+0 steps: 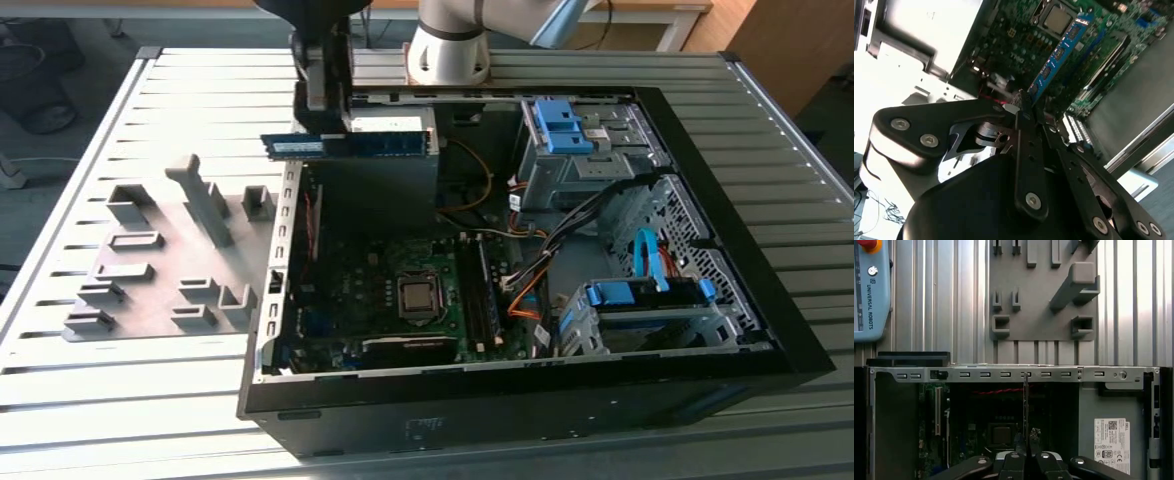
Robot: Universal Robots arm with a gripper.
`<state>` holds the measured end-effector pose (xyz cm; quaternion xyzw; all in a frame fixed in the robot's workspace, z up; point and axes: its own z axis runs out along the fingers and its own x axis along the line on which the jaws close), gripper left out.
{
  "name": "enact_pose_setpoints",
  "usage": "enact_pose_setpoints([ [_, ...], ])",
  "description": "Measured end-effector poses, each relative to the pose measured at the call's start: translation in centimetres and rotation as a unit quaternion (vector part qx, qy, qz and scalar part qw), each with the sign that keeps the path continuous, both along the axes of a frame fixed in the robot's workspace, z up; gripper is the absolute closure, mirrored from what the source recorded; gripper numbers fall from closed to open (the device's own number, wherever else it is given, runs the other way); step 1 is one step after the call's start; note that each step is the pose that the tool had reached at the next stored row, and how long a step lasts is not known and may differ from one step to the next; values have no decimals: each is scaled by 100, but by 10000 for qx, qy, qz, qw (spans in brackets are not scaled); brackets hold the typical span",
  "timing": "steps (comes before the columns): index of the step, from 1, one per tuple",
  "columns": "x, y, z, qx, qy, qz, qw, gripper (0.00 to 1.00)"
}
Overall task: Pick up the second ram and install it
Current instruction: 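Pick up the second ram and move it above second insertion slot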
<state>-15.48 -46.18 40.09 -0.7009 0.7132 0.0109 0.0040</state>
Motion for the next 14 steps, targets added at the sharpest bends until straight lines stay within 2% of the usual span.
enact_pose_setpoints([
  [14,452,0,0,0,0,0,10000,86],
])
